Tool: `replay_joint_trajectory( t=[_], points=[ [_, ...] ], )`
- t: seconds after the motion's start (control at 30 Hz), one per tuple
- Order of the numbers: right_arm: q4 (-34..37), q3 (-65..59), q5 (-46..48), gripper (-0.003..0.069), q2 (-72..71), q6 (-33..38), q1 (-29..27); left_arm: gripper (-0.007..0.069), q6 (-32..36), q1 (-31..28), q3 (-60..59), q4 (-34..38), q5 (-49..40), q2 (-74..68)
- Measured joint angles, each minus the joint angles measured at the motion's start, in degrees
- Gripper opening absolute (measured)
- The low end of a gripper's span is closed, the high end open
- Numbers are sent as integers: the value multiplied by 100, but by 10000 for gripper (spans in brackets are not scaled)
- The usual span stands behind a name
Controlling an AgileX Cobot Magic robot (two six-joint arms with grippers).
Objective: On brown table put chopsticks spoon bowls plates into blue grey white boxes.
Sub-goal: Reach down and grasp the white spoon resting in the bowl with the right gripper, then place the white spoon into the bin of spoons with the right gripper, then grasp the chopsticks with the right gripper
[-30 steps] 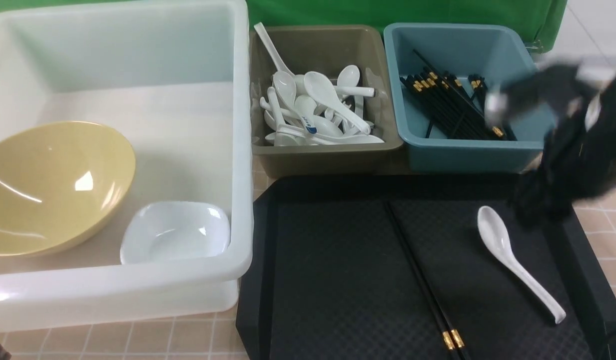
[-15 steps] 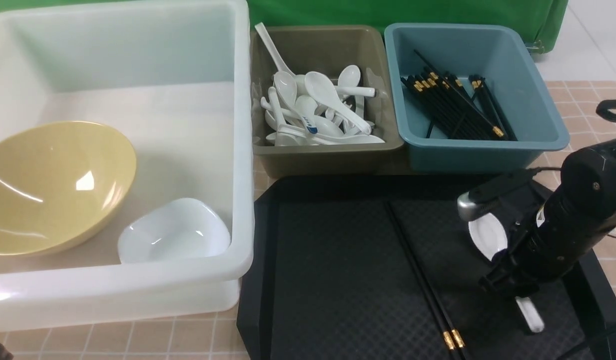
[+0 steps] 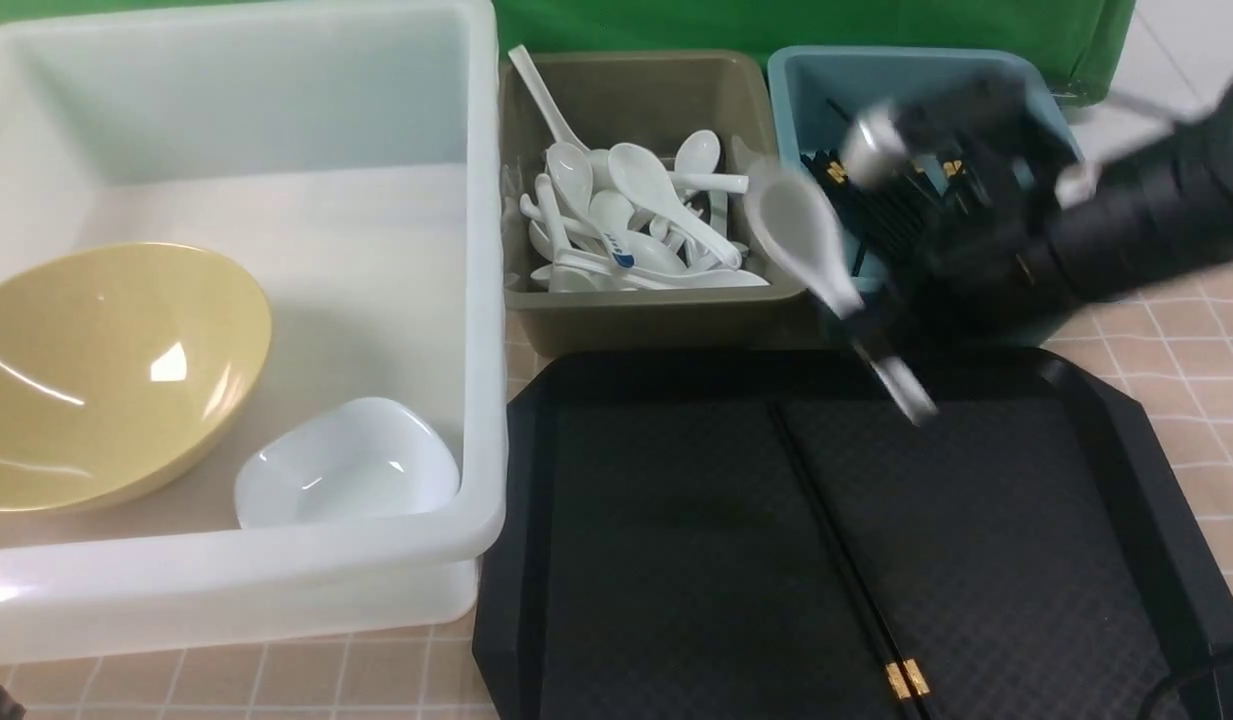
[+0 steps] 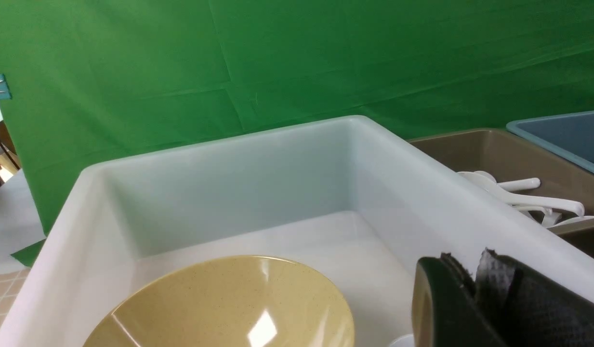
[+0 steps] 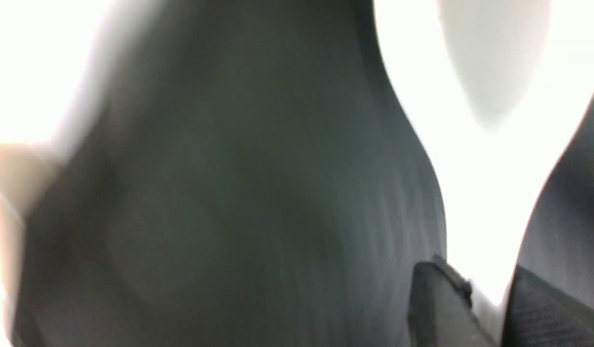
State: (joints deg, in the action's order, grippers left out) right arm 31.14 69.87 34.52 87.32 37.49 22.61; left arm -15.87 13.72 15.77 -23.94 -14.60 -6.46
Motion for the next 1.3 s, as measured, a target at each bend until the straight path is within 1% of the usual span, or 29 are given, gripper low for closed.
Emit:
replay_joint_trajectory(
  t=[0.07,0.1,0.13,0.17,0.23,0.33,0.4,0.43,0.47,0.5,0.53,0.57,0.63,0.67,0.7,0.73,0.77,0.83,0.87,0.97,1.03,1.07,1.13,1.2,1.23,1.3],
  points=[
    [430,615,-864,160,344,684,317,59,0,0,0,0,0,0],
    [446,673,-864,160,344,731,317,59,0,0,0,0,0,0],
    [536,1171,-1347,160,793,977,414,59,0,0,0,0,-6,0],
    [544,1235,-1390,160,851,977,420,59,0,0,0,0,-6,0],
    [563,2022,-1633,162,1594,1049,407,59,0,0,0,0,-33,0],
    [557,2689,-1465,195,2224,804,309,59,0,0,0,0,-74,0],
    [196,3212,-551,282,2721,390,135,59,0,0,0,0,-105,0],
    [-164,3383,133,323,2842,127,46,59,0,0,0,0,-130,0],
    [-447,3484,602,350,2860,-168,-4,59,0,0,0,0,-142,0],
    [-447,3501,602,354,2860,-231,-4,59,0,0,0,0,-142,0],
    [-875,3598,1224,374,2831,-775,-70,59,0,0,0,0,-147,0],
    [-1056,3625,1477,377,2790,-1027,-99,59,0,0,0,0,-142,0],
    [-1533,3665,2034,372,2652,-1492,-135,59,0,0,0,0,-142,0],
    [-1577,3665,2139,368,2636,-1554,-142,59,0,0,0,0,-142,0],
    [-1842,3648,2479,353,2537,-1746,-142,59,0,0,0,0,-136,0],
    [-1910,3619,2561,348,2507,-1811,-142,59,0,0,0,0,-136,0],
    [-2224,3464,2839,326,2353,-2163,-112,59,0,0,0,-5,-136,0],
    [-2550,3061,2972,314,2122,-2458,-43,59,0,0,0,-5,-130,0],
    [-2577,3010,2972,314,2095,-2458,-43,59,0,0,0,-5,-130,0],
    [-2728,1799,2913,311,1633,-2700,166,59,0,0,0,-15,-114,0],
    [-2733,1335,2837,314,1498,-2732,264,59,0,0,0,-44,-114,0],
    [-2733,737,2680,317,1371,-2793,402,59,0,0,0,-99,-112,0],
    [-2719,83,2419,319,1340,-2834,503,59,0,0,0,-127,-94,0],
    [-2713,-346,2093,320,1360,-2895,524,59,0,0,0,-136,-97,0],
    [-2713,-646,1719,320,1372,-3014,531,59,0,0,0,-136,-92,0],
    [-2713,-811,1478,320,1396,-3118,531,59,0,0,0,-140,-92,0]
  ],
)
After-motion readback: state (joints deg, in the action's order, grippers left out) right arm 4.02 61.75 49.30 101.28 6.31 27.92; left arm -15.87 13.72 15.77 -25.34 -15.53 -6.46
